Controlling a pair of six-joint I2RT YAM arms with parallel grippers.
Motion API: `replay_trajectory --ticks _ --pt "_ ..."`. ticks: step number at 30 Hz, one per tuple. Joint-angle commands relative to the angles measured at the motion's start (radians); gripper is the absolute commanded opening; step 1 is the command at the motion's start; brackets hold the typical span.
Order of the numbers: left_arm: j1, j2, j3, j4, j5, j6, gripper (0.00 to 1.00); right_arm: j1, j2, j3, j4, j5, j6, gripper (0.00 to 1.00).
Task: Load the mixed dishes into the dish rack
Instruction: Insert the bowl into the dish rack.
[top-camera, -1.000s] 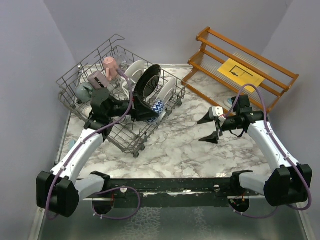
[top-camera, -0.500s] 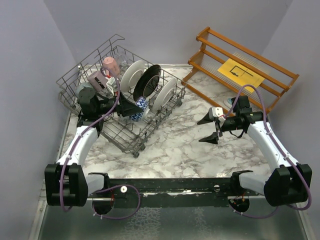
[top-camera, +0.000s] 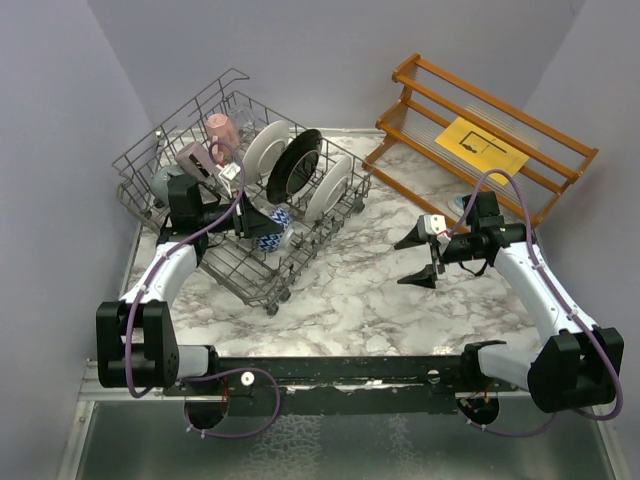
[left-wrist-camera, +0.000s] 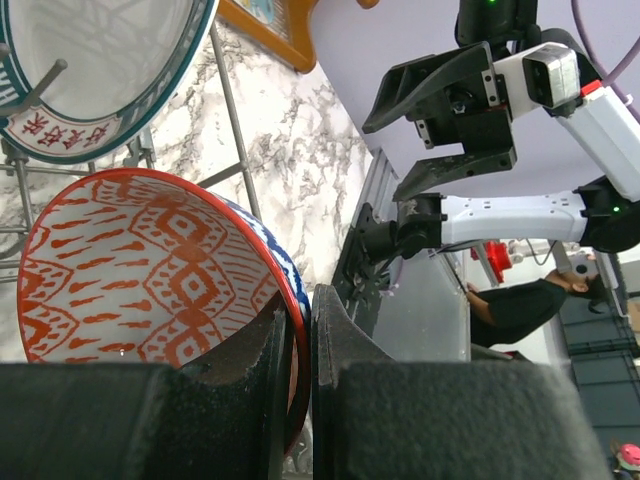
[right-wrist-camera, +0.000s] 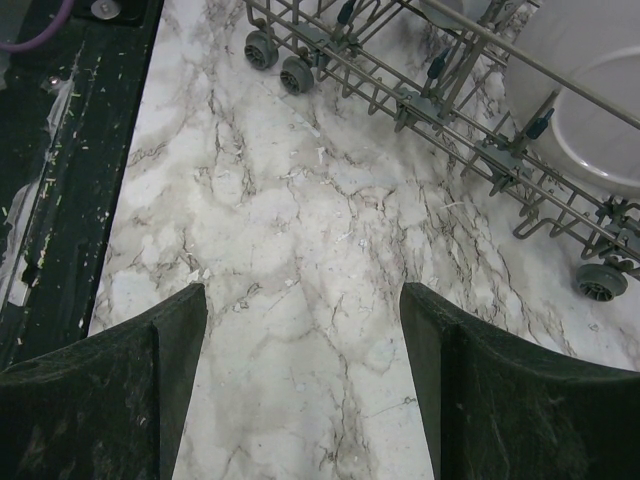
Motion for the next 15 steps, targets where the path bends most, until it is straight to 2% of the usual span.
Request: replay_trajectory --ticks 1,8,15 --pt "-0.002 0.007 0.041 -0.007 0.032 0.047 0.00 -0.005 0.008 -0.008 0.011 -0.005 -0.016 0.77" --pt "-0.026 0.030 0.033 -0.010 0.033 0.050 0.00 -0.005 0.010 -0.005 0.001 -0.007 -0.030 0.77" --pt "-0.026 -0.012 0.071 -0.014 0.032 0.017 0.00 -0.005 0.009 -0.005 -0.006 -0.012 -0.039 0.77"
